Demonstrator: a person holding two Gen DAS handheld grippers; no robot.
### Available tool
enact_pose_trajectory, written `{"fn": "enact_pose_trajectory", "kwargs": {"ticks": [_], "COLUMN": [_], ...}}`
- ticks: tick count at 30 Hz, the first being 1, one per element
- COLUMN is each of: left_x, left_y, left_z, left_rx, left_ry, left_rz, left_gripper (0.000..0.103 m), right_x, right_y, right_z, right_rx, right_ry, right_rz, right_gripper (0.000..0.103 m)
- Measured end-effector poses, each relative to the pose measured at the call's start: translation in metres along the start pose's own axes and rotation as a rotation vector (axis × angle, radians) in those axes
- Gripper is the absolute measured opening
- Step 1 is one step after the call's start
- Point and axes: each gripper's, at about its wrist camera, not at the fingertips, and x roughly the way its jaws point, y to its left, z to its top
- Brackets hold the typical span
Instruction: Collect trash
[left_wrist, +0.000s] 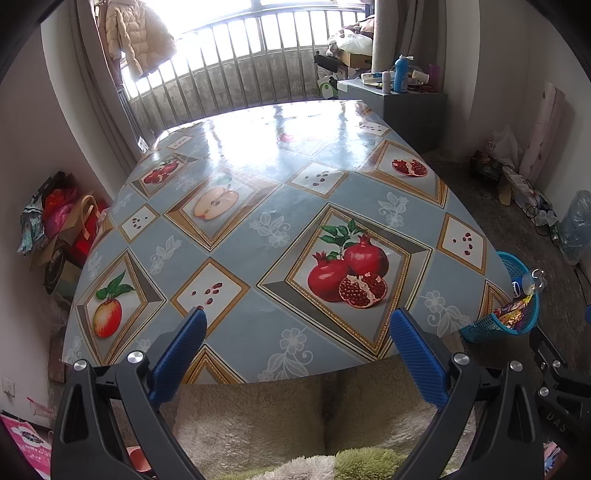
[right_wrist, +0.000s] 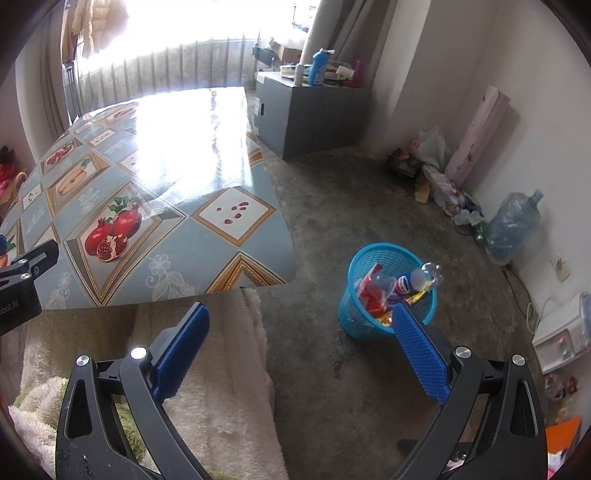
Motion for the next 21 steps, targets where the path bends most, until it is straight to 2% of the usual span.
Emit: {"fn": "enact_pose_trajectory", "kwargs": {"ticks": [21], "left_x": [0.0021], "left_y": [0.0059], "left_z": [-0.0031], "left_rx": [-0.007], "left_ry": [0.009], "left_rz": [0.004], "left_gripper": [0.097], "right_x": [0.0033], "right_y": [0.0061], "right_z": [0.0016], "right_rx": [-0.003], "right_ry": [-0.002], "right_rz": [0.011], "right_gripper": [0.095]}}
